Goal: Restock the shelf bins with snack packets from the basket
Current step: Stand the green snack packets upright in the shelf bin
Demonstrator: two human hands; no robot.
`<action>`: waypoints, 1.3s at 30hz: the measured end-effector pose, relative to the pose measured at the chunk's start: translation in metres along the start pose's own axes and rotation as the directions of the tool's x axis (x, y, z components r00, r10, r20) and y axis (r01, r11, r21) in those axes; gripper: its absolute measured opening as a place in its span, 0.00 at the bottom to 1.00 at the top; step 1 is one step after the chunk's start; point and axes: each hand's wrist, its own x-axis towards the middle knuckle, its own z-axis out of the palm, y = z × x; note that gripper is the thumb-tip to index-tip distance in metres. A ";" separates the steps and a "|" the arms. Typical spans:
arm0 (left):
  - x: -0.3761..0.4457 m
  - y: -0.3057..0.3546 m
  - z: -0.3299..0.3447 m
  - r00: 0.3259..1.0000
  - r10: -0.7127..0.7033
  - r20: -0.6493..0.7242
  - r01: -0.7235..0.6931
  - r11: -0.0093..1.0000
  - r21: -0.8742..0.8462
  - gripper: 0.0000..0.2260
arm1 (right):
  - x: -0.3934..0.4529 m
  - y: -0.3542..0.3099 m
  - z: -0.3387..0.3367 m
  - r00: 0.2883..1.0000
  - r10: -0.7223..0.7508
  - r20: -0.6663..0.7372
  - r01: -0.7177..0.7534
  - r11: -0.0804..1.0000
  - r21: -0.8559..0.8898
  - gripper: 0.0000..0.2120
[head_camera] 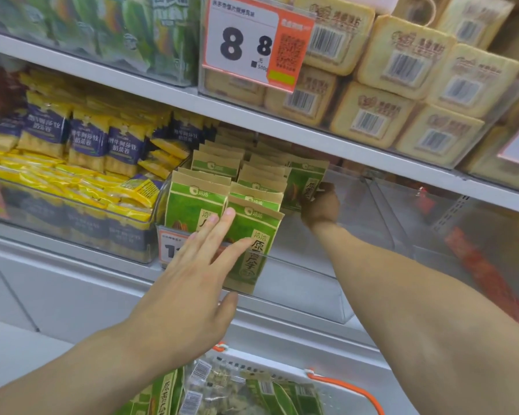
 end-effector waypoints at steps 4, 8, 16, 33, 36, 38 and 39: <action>0.001 0.003 0.001 1.000 -0.020 0.003 0.020 1.000 0.010 0.32 | -0.002 0.002 0.001 0.999 -0.040 0.021 0.041 0.998 -0.046 0.29; 0.001 0.004 0.002 0.999 -0.035 0.001 0.035 0.999 0.008 0.31 | -0.005 -0.001 0.000 1.000 -0.005 0.003 0.005 0.999 -0.032 0.22; 0.000 0.006 0.003 0.999 -0.048 -0.003 0.048 0.998 0.028 0.31 | -0.007 -0.005 0.002 0.998 0.063 -0.008 -0.063 0.996 -0.069 0.21; 0.002 0.004 0.003 0.981 0.022 -0.192 -0.029 0.999 -0.035 0.21 | -0.092 -0.055 -0.085 0.987 -0.073 0.145 0.084 0.994 -0.076 0.14; -0.001 0.004 -0.009 0.921 0.033 -0.389 -0.086 0.989 -0.120 0.10 | -0.154 -0.063 -0.111 0.945 -0.209 0.250 0.200 0.978 0.063 0.03; -0.009 -0.002 -0.012 0.939 -0.057 -0.339 -0.005 0.984 -0.180 0.08 | -0.192 -0.057 -0.117 0.893 -0.284 0.350 0.272 0.959 0.083 0.05; -0.014 -0.005 -0.008 0.954 -0.103 -0.280 0.051 0.981 -0.186 0.08 | -0.208 -0.051 -0.114 0.863 -0.293 0.413 0.286 0.955 0.079 0.06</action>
